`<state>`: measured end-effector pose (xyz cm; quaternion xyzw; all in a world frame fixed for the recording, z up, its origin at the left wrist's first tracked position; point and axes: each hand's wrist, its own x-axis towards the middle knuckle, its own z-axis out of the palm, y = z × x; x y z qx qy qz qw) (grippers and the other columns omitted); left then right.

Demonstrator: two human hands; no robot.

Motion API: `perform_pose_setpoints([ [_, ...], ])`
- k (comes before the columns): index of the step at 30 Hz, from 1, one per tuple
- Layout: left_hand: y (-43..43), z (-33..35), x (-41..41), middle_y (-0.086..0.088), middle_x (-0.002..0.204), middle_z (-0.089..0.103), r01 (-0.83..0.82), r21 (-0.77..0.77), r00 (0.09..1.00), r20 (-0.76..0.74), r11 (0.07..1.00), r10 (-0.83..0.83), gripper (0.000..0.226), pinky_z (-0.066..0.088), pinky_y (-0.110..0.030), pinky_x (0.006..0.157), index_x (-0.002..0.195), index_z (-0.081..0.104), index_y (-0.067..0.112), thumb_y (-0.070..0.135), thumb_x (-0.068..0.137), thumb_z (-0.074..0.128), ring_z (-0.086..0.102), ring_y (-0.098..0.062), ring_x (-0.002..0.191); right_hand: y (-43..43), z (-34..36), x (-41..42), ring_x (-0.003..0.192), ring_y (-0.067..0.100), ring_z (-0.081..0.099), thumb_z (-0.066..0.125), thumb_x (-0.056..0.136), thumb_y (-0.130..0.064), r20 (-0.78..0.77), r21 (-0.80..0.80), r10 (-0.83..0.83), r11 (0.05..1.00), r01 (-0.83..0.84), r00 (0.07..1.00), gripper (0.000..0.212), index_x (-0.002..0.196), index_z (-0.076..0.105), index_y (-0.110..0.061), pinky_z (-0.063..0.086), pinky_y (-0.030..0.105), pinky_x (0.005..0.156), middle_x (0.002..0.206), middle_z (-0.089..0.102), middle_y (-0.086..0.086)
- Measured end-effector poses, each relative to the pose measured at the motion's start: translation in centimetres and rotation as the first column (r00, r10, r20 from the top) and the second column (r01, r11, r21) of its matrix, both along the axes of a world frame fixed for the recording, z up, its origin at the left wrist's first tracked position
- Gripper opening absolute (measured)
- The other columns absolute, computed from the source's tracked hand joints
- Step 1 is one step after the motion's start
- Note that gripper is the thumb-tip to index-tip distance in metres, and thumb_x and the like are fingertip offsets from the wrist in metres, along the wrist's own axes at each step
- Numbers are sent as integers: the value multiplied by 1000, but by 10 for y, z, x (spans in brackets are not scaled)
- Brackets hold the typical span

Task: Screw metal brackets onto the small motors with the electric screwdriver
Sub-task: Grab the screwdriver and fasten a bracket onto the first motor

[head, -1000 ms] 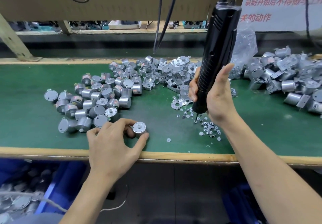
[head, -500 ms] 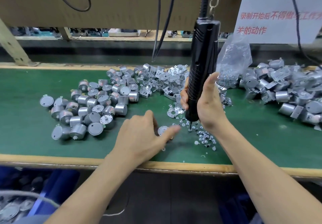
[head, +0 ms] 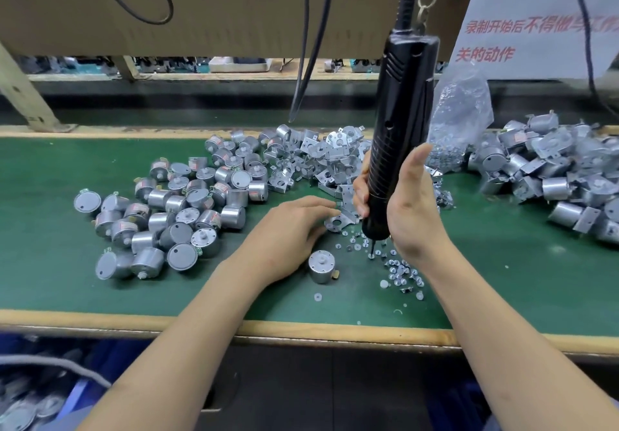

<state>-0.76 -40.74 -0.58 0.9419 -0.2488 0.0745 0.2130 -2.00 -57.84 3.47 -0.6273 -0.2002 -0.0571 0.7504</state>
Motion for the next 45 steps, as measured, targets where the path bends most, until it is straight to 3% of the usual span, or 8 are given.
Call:
perform_pose_setpoints([
  [4,0,0,0,2,101,66,-67,-88,997,31,994,70,14,49,-35,84,101,76,19,15,92,68,55,-13,81,-3,3,0,49,16,50,33,66,-95,-5,25,-24,999,24,1000,65,73,62,-37,46,27,55,60,55,-5],
  [8,2,0,-6,6,86,58,-114,-123,992,32,986,118,9,43,-25,73,96,77,17,16,91,70,45,0,64,-4,7,-2,50,18,49,31,69,-89,-2,51,-33,998,33,999,67,78,60,-29,45,28,55,61,54,-3],
  [12,17,4,-20,3,89,60,-188,-173,978,56,967,200,8,37,-21,72,96,72,17,13,91,68,47,5,67,3,11,-3,51,20,49,30,71,-86,20,52,-37,998,36,999,69,79,57,-23,44,32,56,61,54,-2],
  [19,36,1,-50,5,94,56,-284,-88,958,19,955,287,13,44,-30,76,98,70,22,12,92,64,45,-8,67,17,13,-8,49,19,49,30,70,-83,27,77,30,996,-32,999,72,80,56,-16,42,33,55,59,54,-2],
  [22,35,-3,-61,15,84,47,-278,-144,957,38,950,286,10,38,-11,69,97,70,21,15,89,70,52,-3,67,20,13,-9,49,19,49,28,70,-81,23,72,37,997,-38,999,74,82,53,-12,43,33,55,59,53,-2],
  [26,39,-7,-66,20,77,50,-287,-224,951,53,931,305,12,35,-3,69,91,72,17,7,86,73,55,3,71,23,17,-6,49,19,49,29,70,-81,22,85,19,996,-20,1000,73,82,54,-14,43,33,55,59,54,-1],
  [37,43,-11,-73,11,79,67,-305,-414,915,123,858,384,16,39,-7,64,90,78,19,5,82,77,58,-8,69,34,31,-6,49,19,50,29,73,-79,59,125,37,991,-44,998,68,79,56,-17,45,34,55,60,54,-2],
  [45,20,-8,-83,11,85,71,-168,-500,948,154,849,278,16,43,-11,63,88,79,16,2,82,77,61,-6,68,33,35,-9,48,20,48,30,71,-82,58,154,66,985,-74,996,68,77,58,-20,43,31,55,59,54,-2],
])
